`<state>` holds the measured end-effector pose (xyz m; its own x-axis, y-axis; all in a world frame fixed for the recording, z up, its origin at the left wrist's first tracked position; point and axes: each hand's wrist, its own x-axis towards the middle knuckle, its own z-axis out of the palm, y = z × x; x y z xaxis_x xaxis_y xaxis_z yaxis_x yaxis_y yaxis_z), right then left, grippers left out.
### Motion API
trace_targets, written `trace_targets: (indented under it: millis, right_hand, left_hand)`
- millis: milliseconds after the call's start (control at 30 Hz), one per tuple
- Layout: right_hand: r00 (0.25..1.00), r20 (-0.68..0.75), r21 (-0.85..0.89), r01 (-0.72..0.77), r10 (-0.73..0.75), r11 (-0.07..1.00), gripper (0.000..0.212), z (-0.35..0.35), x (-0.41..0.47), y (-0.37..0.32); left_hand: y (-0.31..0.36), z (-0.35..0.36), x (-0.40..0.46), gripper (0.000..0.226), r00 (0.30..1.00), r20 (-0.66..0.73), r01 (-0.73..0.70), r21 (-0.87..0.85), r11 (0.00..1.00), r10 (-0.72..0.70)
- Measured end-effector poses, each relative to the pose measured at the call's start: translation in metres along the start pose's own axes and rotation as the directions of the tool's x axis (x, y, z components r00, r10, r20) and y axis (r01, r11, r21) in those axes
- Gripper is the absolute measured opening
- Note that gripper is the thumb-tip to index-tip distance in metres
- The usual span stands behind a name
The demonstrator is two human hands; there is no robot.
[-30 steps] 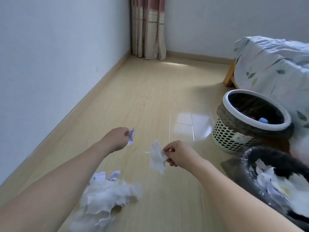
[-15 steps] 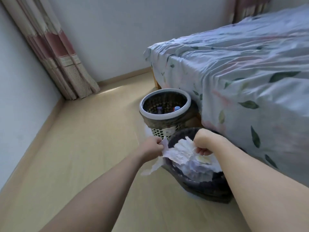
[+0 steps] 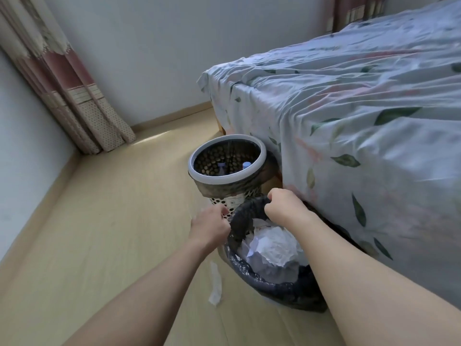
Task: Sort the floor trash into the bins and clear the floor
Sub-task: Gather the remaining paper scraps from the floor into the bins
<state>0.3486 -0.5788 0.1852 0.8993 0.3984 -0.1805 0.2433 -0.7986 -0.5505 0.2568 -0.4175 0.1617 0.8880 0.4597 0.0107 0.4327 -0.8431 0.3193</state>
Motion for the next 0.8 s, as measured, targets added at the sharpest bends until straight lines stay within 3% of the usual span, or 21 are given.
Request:
trace_targets:
  millis: [167,367,600,667,800]
  right_hand:
    - [0.966,0.027,-0.006,0.256,-0.256,0.967,0.040,0.035,0.000,-0.045]
    - [0.842,0.292,-0.051,0.487,-0.453,0.872,0.049,0.102,-0.002,-0.100]
    - [0.753,0.590,-0.245,0.510,-0.290,0.825,0.053,0.192,-0.003,-0.108]
    - [0.751,0.616,-0.302,0.504,-0.238,0.810,0.052,0.219,-0.001,-0.102]
    - [0.816,0.563,-0.404,0.413,-0.135,0.816,0.060,0.262,0.001,-0.080]
  left_hand:
    - [-0.043,-0.020,0.001,0.040,0.985,0.028,0.168,0.075,0.983,-0.171]
    - [-0.092,-0.036,-0.018,0.041,0.935,0.168,0.285,0.166,0.944,-0.312]
    - [-0.144,-0.041,-0.058,0.044,0.867,0.281,0.356,0.226,0.906,-0.411]
    - [-0.160,-0.039,-0.070,0.043,0.843,0.306,0.380,0.243,0.893,-0.442]
    - [-0.191,-0.034,-0.090,0.040,0.801,0.363,0.404,0.261,0.877,-0.477]
